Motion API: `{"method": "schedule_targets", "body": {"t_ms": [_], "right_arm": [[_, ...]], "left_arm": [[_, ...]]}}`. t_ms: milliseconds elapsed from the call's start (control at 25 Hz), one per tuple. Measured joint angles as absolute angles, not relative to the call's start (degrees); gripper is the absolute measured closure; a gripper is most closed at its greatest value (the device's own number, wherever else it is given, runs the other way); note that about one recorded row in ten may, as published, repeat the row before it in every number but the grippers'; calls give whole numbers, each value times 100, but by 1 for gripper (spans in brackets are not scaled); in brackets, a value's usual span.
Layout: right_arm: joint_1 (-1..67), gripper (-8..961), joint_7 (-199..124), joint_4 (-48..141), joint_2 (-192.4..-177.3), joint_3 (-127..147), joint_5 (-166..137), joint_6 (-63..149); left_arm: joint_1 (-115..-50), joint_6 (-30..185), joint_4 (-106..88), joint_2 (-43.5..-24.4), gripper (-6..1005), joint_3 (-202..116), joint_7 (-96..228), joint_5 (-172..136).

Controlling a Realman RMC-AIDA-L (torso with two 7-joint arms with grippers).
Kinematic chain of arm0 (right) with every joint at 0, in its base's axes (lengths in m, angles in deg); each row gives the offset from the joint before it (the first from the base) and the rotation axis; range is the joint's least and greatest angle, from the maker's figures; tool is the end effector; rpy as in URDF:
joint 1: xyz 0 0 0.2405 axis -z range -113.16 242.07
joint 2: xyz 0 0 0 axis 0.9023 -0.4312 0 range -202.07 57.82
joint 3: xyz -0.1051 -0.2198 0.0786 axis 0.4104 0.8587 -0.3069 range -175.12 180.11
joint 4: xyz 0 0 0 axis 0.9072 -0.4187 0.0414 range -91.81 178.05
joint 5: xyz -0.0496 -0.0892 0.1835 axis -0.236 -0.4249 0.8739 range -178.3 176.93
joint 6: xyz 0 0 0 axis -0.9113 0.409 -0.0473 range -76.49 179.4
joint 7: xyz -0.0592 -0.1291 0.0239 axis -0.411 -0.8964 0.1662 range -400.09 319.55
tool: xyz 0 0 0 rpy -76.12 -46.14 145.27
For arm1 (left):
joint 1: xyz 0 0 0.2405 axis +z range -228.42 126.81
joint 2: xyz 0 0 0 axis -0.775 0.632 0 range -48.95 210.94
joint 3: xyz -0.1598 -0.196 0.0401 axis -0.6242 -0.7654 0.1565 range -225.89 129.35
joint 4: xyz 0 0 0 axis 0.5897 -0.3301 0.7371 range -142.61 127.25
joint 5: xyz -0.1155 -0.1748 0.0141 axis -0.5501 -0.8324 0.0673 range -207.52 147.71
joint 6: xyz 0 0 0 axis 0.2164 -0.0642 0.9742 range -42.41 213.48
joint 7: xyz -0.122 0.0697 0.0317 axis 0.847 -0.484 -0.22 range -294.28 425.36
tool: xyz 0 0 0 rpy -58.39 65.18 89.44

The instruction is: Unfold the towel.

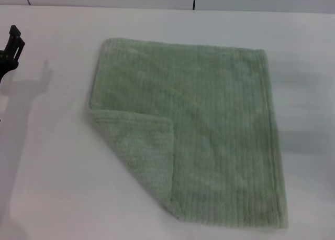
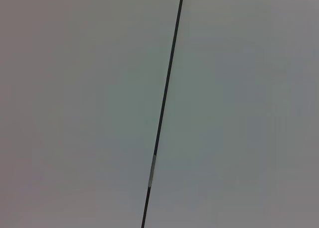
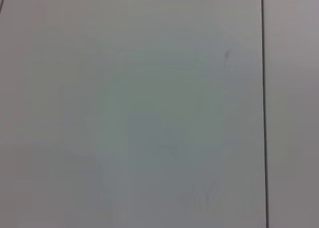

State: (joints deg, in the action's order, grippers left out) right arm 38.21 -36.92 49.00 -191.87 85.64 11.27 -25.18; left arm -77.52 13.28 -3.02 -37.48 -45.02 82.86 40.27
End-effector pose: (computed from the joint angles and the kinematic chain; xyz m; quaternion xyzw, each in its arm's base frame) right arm 0.3289 0.3369 0.0421 -0.6114 0.1477 0.3124 0.7119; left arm -0.3520 0.3230 0.0121 -0.6189 -0.2959 -0.3436 0.6414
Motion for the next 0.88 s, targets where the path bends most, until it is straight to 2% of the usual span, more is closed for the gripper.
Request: {"method": "schedule_targets", "body": {"t_ms": [880], "right_arm": [[3808,290,-3693,4908,-19183,8582,1117,-2518]], "left_arm": [[-7774,1329,-302,-3757,200,-4502,8286,4024]]}}
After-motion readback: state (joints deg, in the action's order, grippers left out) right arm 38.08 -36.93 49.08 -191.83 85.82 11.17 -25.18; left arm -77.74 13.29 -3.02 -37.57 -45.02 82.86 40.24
